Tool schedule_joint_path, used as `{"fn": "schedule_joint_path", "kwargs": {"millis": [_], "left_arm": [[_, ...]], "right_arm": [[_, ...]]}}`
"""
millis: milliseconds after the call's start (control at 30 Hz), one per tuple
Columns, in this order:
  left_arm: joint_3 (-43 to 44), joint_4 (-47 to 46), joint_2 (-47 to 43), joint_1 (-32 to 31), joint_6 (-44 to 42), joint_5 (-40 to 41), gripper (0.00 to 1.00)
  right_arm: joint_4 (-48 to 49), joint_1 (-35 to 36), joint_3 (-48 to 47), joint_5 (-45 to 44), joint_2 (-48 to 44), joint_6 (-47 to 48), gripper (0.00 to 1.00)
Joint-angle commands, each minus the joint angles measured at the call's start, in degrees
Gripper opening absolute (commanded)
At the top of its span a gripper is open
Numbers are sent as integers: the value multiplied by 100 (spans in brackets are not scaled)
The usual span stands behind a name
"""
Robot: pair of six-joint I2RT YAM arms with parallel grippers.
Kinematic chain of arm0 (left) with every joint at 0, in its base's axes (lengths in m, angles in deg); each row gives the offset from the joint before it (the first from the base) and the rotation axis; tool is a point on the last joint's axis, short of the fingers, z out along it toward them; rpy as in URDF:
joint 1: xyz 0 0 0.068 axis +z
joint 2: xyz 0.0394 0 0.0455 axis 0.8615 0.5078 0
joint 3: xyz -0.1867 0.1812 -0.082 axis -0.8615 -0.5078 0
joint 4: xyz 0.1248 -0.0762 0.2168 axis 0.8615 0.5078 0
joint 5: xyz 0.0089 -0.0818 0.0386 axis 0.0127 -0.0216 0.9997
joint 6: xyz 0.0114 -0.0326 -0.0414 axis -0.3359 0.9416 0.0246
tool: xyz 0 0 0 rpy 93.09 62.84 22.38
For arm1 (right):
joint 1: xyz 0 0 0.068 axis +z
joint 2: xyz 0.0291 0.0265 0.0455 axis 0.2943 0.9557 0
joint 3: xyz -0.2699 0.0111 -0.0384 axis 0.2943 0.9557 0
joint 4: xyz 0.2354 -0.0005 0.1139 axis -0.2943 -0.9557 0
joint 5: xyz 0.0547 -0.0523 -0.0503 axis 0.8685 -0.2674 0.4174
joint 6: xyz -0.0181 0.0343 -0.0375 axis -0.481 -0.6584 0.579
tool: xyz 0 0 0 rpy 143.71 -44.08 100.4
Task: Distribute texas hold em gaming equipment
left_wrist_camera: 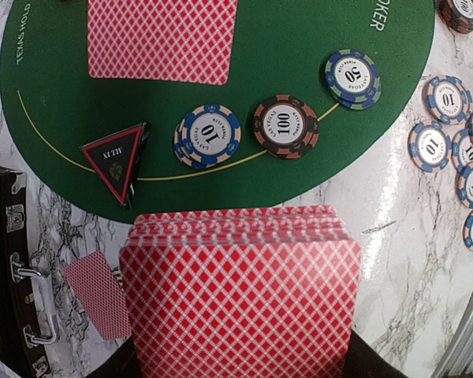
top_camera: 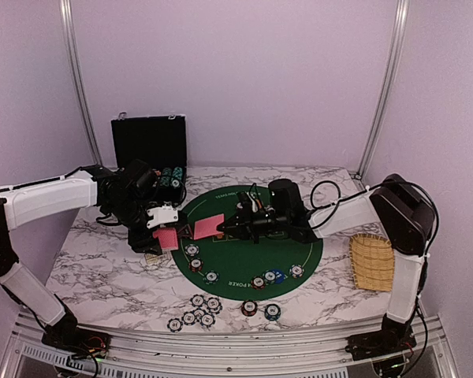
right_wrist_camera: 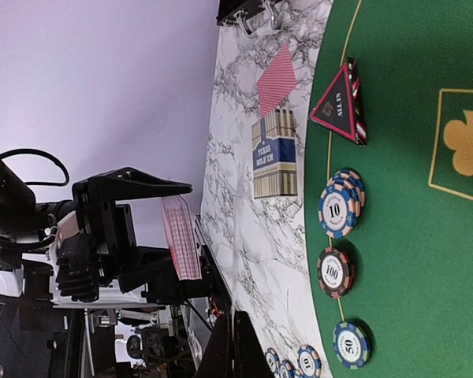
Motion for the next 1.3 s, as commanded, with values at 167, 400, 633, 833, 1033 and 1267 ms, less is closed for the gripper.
{"fn": "schedule_joint_path", "kwargs": {"millis": [167,400,633,833,1033,1267], "left_arm": [[-161,165,-378,31,29,-98,9],[-174,174,-384,31,74,-165,9],[-192,180,-419,31,87,-210,8],[-226,190,-415,31,91,-248,8],[-186,200,-396,36,118,-302,8],[-106,222,-360,31,157,-358,8]], "right_arm": [[-126,7,-1229,114,1055,-5,0],[-336,151,-2074,-47,1790,-117,0],[-1034,243,-2822,-382,2367,176,0],[-1497,251,-3018,-579,2529,407,9],[-1921,235,-2852,-916,2269,744,37],[-2684,246,-2765,-1361,1811,1289,63]]}}
